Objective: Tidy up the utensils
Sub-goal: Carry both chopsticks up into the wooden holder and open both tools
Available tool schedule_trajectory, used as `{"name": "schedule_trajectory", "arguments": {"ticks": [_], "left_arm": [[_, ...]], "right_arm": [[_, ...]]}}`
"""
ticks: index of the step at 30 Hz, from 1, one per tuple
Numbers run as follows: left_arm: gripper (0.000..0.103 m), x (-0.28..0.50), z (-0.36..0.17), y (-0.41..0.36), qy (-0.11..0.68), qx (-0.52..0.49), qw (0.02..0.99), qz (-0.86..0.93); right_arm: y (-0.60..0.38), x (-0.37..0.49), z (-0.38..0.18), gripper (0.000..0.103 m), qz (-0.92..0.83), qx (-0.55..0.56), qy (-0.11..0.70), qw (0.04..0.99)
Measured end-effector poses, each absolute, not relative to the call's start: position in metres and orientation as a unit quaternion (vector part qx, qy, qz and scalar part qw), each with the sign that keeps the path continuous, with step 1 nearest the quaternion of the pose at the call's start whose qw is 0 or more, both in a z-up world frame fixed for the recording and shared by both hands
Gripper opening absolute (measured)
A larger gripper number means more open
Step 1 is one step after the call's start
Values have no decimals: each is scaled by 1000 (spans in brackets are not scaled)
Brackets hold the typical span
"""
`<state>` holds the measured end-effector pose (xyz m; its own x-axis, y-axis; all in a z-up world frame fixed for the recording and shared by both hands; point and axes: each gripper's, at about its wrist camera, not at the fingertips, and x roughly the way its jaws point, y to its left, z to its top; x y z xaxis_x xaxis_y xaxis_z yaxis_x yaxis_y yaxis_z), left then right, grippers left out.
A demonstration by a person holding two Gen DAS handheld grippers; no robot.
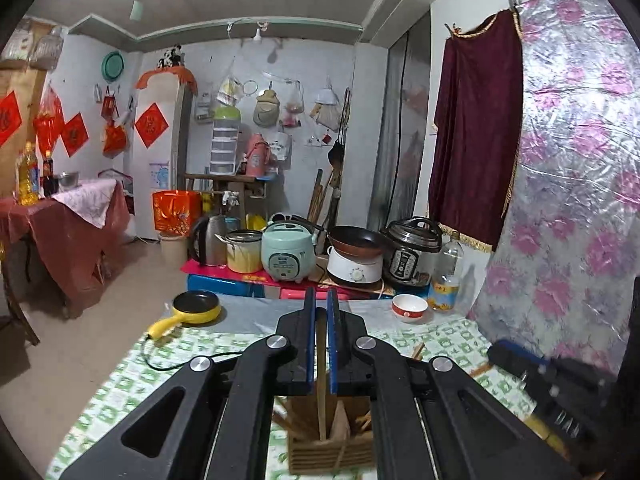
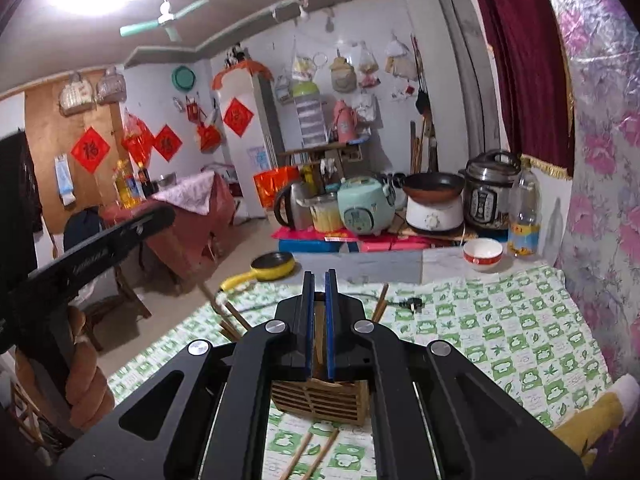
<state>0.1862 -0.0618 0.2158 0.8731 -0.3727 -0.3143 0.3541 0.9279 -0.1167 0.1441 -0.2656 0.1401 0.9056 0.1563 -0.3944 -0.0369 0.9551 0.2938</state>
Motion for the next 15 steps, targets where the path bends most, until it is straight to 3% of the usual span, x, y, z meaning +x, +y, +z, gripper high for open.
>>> {"name": "schedule_trajectory", "arguments": {"ticks": [10, 12, 13, 14, 15], "left_arm": [[6, 246, 156, -67, 256, -42, 945, -198], [31, 251, 150, -66, 276, -38, 941, -191], [67, 252, 146, -66, 283, -39, 941, -181], [78, 251, 144, -64, 282, -43, 943, -172], [79, 249, 143, -62, 279, -42, 945, -167]], "right_arm": [[-273, 183, 105, 7, 55, 155, 266, 950], [-268, 189, 98, 12, 51, 145, 280, 948], [-267, 191, 95, 14, 43, 143, 284, 947], [-266, 192, 93, 15, 40, 141, 288, 946], [-267, 192, 92, 15, 42, 142, 290, 946]]}}
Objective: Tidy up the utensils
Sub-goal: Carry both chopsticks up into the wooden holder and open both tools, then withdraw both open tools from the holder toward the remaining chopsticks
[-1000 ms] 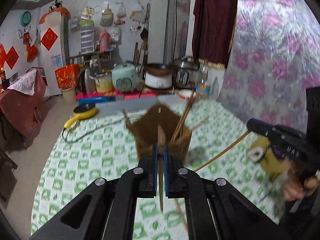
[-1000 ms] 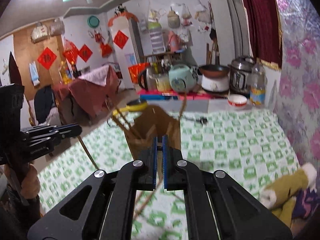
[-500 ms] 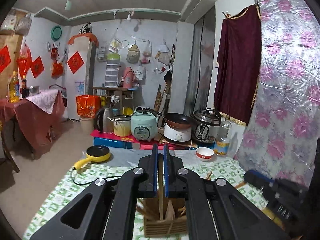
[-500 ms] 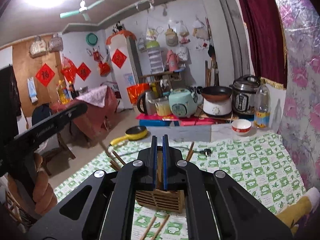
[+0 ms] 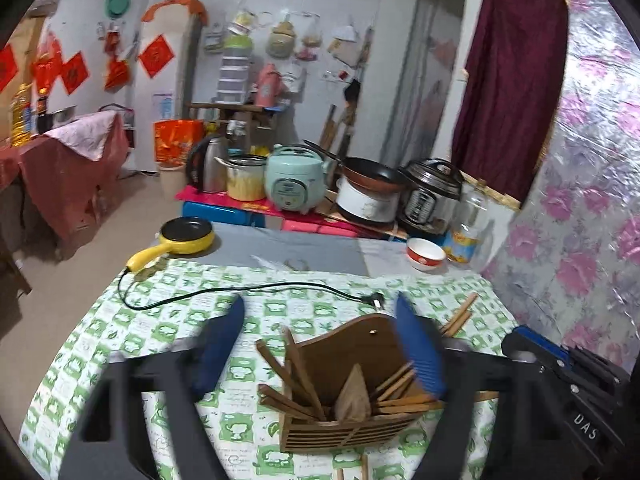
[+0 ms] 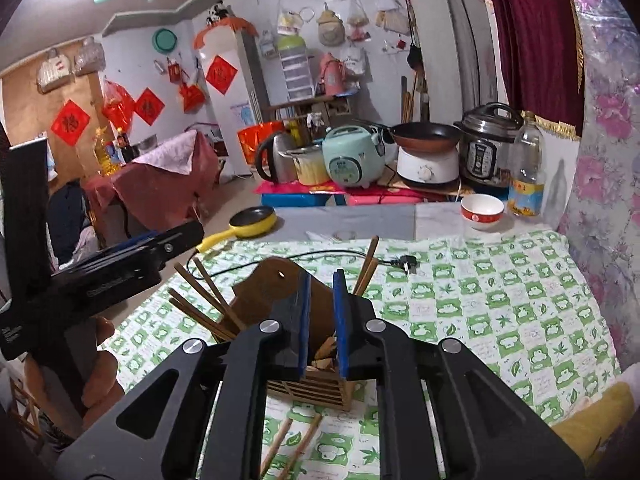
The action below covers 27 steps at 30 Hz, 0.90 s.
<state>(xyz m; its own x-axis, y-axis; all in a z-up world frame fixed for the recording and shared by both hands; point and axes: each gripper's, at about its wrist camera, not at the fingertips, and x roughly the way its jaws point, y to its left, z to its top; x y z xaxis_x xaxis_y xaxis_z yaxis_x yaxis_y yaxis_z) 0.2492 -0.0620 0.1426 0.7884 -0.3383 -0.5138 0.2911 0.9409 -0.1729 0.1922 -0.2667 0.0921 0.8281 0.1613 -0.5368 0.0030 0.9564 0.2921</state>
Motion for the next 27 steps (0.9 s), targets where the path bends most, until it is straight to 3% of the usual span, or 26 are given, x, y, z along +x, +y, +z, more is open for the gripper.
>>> {"name": "schedule_trajectory", "arguments": {"ticks": [3, 5, 6, 22, 27], "left_arm": [[82, 247, 144, -62, 284, -28, 945, -160], [94, 244, 145, -58, 283, -36, 945, -160], [95, 242, 146, -56, 280, -40, 946, -157], [97, 196, 151, -44, 249, 1, 963, -105], [97, 162, 105, -29, 259, 31, 962, -85]], "right_arm": [[-269, 188, 94, 20, 38, 142, 285, 947], [-272, 183, 98, 29, 34, 143, 278, 949], [-273, 180, 100, 33, 28, 143, 271, 952], [-269, 130, 119, 64, 10, 151, 233, 961], [-255, 96, 91, 85, 14, 124, 229, 965]]}}
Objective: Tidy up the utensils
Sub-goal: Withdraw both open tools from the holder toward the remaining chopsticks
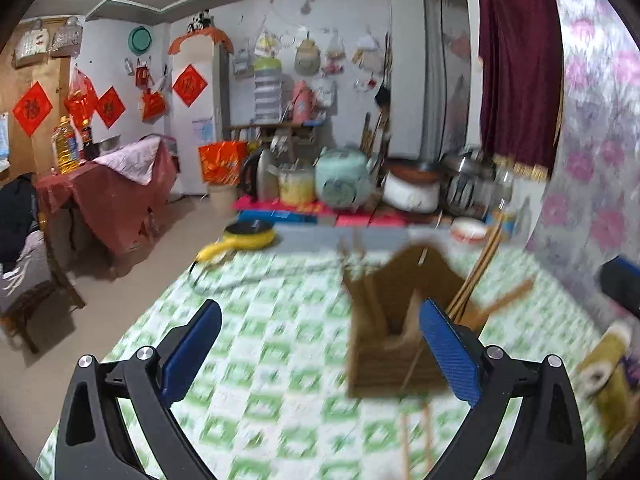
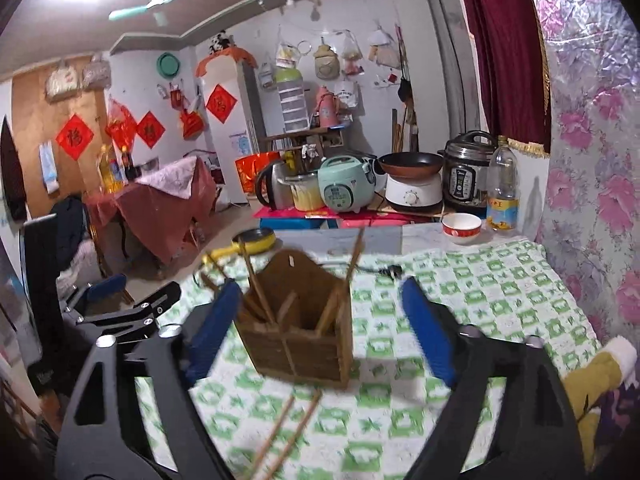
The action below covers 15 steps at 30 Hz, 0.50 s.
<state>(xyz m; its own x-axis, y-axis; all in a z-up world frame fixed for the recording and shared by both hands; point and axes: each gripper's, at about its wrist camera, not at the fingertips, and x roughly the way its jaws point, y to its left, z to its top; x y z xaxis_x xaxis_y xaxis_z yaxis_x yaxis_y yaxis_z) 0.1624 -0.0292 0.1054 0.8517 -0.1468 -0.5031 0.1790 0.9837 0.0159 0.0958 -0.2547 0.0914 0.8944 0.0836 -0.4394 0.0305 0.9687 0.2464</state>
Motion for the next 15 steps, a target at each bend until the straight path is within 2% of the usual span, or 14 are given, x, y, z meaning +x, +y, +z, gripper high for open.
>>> {"name": "schedule_trajectory", "arguments": {"ticks": [4, 8, 15], "left_arm": [[97, 151, 50, -21, 304, 60, 948, -74], [97, 153, 5, -26, 372, 105, 920, -65], [97, 130, -8, -33, 364, 145, 918, -64]], "right_arm": [[-240, 88, 35, 85, -6, 91, 279, 956], [-244, 97, -7, 85, -1, 108, 354, 929], [-244, 93, -20, 85, 16, 139, 377, 915]]}}
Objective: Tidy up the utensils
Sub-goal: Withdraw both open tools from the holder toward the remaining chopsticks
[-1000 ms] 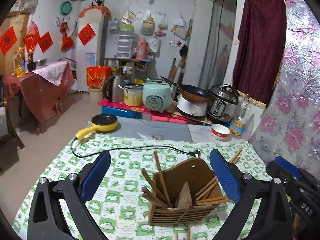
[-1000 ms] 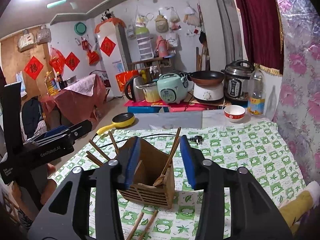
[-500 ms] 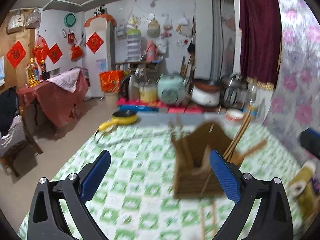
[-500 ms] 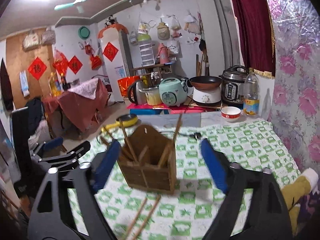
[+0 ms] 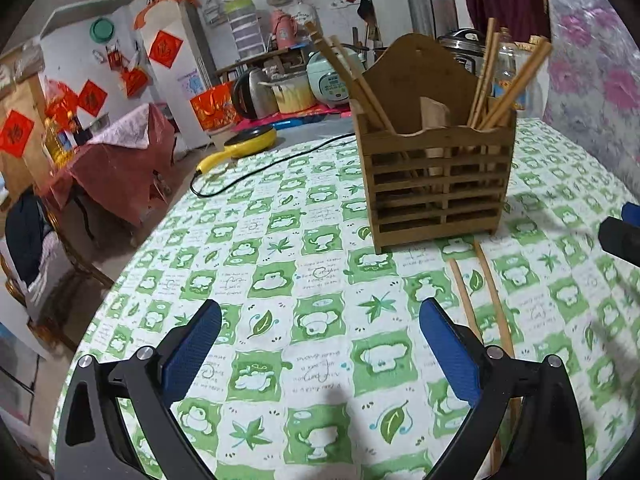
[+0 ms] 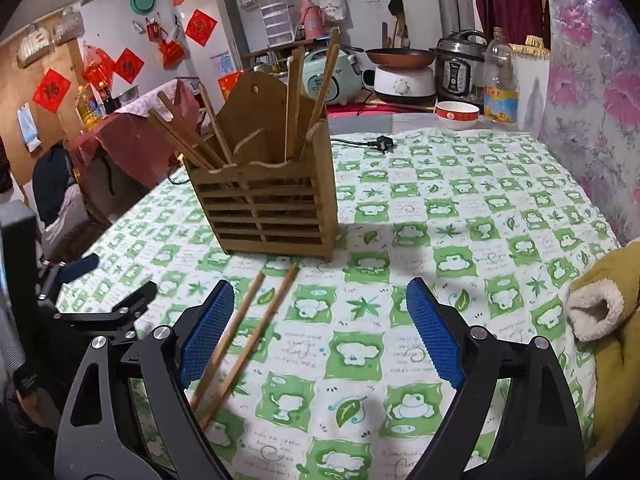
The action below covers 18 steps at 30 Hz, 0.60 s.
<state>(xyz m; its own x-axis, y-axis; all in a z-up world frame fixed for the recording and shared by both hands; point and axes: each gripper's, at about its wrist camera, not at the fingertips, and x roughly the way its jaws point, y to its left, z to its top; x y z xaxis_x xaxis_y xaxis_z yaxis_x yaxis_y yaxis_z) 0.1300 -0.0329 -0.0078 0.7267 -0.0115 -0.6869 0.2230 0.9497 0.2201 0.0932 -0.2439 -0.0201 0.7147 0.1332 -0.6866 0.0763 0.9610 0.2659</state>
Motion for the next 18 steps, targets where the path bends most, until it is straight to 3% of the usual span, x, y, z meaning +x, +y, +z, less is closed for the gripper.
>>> {"name": "schedule_trajectory", "arguments": {"ticks": [18], "left_arm": [[97, 121, -19, -16, 387, 128, 912, -39]], "right_arm": [[-234, 83, -47, 90, -1, 113, 414, 903]]}}
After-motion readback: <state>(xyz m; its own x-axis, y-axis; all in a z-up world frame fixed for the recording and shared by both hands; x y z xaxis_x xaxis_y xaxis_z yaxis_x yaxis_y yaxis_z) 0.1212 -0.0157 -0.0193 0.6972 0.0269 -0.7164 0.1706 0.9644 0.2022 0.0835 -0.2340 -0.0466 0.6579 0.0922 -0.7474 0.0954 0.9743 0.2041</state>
